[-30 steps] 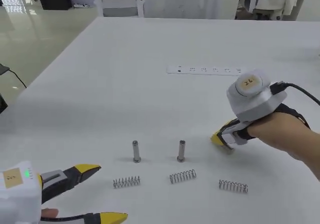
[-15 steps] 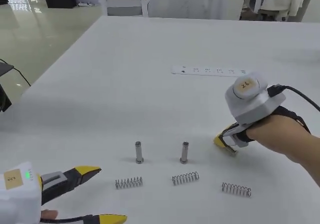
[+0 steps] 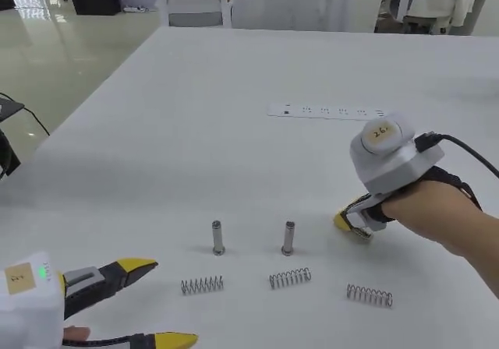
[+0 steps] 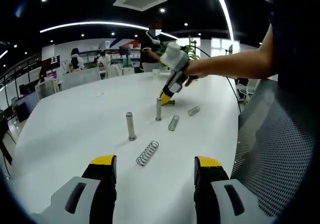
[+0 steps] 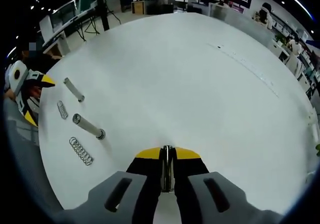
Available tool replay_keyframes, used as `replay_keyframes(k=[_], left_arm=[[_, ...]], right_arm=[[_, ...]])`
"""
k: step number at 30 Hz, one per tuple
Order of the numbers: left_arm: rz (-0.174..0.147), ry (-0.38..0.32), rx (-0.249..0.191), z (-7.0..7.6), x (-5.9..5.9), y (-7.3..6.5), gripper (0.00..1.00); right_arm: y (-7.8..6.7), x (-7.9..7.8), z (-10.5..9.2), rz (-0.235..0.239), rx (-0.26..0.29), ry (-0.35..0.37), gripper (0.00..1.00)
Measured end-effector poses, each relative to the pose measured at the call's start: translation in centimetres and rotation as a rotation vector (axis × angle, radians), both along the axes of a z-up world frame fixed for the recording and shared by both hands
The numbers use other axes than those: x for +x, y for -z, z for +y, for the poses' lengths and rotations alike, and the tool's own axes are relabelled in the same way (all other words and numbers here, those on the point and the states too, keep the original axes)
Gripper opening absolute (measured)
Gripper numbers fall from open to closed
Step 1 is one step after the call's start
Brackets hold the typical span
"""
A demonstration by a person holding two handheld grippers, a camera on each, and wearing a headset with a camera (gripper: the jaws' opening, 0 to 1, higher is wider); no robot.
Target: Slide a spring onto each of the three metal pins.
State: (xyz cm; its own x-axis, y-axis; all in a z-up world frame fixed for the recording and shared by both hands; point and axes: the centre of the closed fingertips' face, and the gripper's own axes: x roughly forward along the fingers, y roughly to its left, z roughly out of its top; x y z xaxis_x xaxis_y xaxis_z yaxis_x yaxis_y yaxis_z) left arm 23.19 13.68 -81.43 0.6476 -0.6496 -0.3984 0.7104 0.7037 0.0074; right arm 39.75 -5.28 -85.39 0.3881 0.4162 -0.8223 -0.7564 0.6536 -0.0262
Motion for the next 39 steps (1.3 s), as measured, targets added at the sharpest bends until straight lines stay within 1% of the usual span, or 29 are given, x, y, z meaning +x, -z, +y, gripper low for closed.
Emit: replay_keyframes(k=[2,6,14,25,32,39], left_arm=[[-0.002,-0.001,-0.001,0.0,0.0,-0.1,0.58],[-0.007,0.002,0.001,-0.1,0.1,-0.2,0.58],[-0.026,0.011,-0.003,-0.6,0.0,-1.0,0.57],[-0.039,0.029,-0.002,-1.1,-0.3,-1.5,0.57],[-0.048,0.037,0.001,-1.2,-0.2,-1.8,0.57],[-0.052,0.047,0.003,-1.4,-0.1,-1.9,0.57]], right_arm=[[-0.4,0.0,0.0,-0.002,0.012,0.006,0.06],[-1.5,-0.6,0.1,-0.004,0.041,0.016,0.06],[-3.0,-1.7,-0.5,-0.025,0.059,0.024,0.06],[-4.0,-2.7,-1.2,-0.041,0.085,0.041,0.06],[-4.3,-3.1,-1.7,-0.046,0.089,0.043,0.06],[-4.2,-3.3,-1.9,-0.046,0.097,0.049,0.06]])
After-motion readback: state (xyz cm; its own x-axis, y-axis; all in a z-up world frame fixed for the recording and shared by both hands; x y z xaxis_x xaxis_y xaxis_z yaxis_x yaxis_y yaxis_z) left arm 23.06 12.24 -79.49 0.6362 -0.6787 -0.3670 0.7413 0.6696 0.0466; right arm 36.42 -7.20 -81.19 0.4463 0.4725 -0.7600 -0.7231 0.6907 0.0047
